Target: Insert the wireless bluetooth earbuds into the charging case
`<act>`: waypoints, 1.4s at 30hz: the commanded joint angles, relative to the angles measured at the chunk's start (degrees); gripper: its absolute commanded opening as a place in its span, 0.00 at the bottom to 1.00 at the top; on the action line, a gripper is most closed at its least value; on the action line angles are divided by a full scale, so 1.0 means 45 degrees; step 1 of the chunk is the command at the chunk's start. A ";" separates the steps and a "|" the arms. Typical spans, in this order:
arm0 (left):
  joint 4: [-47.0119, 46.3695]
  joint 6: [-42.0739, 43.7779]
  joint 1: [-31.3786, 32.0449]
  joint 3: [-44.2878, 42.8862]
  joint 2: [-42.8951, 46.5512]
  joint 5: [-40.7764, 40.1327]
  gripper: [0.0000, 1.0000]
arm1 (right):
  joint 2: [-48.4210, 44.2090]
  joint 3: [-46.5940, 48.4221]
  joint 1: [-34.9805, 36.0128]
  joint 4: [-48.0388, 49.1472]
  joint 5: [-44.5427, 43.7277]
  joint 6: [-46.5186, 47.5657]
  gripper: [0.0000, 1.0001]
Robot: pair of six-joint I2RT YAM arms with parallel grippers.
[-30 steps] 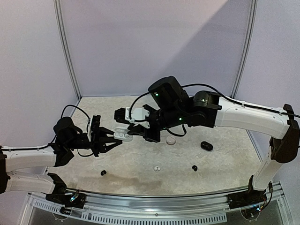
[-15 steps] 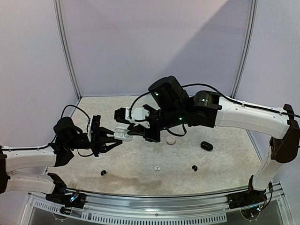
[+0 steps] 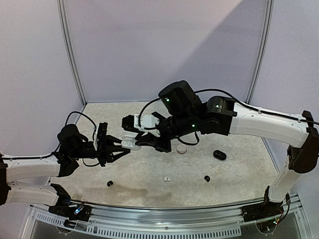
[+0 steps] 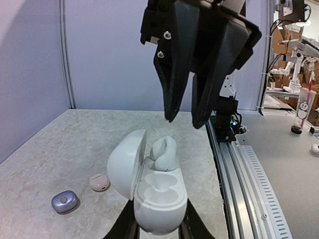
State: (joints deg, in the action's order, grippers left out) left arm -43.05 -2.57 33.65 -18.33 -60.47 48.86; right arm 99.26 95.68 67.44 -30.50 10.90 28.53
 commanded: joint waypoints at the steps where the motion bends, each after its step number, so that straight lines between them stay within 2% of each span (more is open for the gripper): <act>1: -0.0170 0.0088 0.0159 -0.0166 -0.0118 0.0021 0.00 | 0.0350 0.0248 -0.0055 -0.0441 -0.0326 -0.0045 0.18; 8: -0.0189 0.0131 0.0159 -0.0144 -0.0137 0.0040 0.00 | 0.0702 0.0554 -0.0060 -0.0680 -0.0776 -0.0051 0.18; 16: -0.0390 0.0157 0.0178 -0.0090 -0.0066 0.0096 0.00 | 0.0846 0.0588 -0.0065 -0.0735 -0.0903 0.0044 0.07; 20: -0.0728 0.0475 0.0197 -0.0046 -0.0007 0.0101 0.00 | 0.1002 0.0622 -0.0060 -0.0950 -0.0864 0.0246 0.04; 27: -0.1480 0.0882 0.0314 -0.0085 0.0068 -0.0150 0.00 | 0.1266 0.0628 -0.0045 -0.1281 -0.1039 0.0544 0.02; 37: -0.1361 0.1847 0.0350 -0.0205 0.0034 0.0195 0.00 | 0.2593 0.2205 0.0215 -0.3677 -0.2350 0.1419 0.02; 42: -0.1362 0.1745 0.0374 -0.0155 0.0009 0.0202 0.00 | 0.2632 0.2116 0.0252 -0.3125 -0.2920 0.1472 0.07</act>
State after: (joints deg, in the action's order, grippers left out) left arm -43.48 4.49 33.76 -18.20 -60.80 47.40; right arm 108.51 105.97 68.31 -42.15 2.17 34.04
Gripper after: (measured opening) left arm 0.228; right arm 0.051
